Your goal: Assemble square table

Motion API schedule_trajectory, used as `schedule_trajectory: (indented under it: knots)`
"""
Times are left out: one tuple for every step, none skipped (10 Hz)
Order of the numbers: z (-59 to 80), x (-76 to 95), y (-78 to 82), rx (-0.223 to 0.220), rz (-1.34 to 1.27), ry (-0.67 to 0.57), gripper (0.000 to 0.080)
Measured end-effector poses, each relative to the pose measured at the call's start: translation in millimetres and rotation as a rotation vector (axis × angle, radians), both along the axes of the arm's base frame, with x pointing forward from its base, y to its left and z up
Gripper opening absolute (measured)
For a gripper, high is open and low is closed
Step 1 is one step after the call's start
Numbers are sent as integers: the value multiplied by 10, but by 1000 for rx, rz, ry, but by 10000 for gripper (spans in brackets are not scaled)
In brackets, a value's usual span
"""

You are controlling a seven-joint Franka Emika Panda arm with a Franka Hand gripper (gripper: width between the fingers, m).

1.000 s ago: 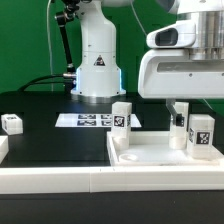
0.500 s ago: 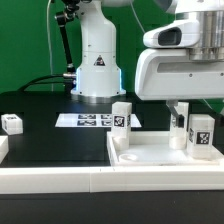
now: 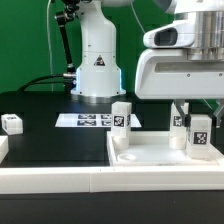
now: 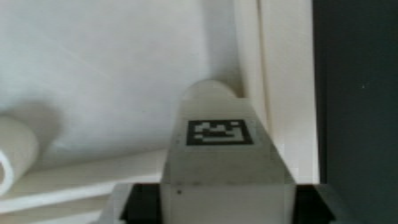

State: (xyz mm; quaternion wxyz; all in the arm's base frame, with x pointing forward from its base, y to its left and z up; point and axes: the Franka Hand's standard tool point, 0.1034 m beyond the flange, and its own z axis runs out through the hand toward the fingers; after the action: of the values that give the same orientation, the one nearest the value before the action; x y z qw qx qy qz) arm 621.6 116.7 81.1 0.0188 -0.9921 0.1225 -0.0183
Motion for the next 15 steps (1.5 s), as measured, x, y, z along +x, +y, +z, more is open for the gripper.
schedule_trajectory:
  knots:
    - [0, 0, 0, 3, -69, 2, 288]
    - [-1, -1, 1, 7, -137, 5, 288]
    - [-6, -8, 5, 15, -240, 10, 288]
    - [-9, -12, 4, 20, -362, 14, 290]
    - [-10, -12, 1, 25, -443, 17, 290]
    - [-13, -9, 3, 35, -537, 19, 290]
    - [-14, -8, 2, 39, -617, 20, 290]
    - [-16, -9, 5, 42, -678, 21, 290]
    - [-18, -12, 13, 46, -790, 25, 290]
    - [-18, -12, 14, 48, -833, 27, 290]
    - [-20, -12, 10, 56, -962, 33, 290]
    - [-22, -12, 2, 65, -1096, 42, 290]
    - [-23, -20, -6, 64, -1153, 51, 290]
    - [-25, -19, -2, 70, -1238, 52, 290]
    - [-25, -16, -1, 73, -1266, 51, 290]
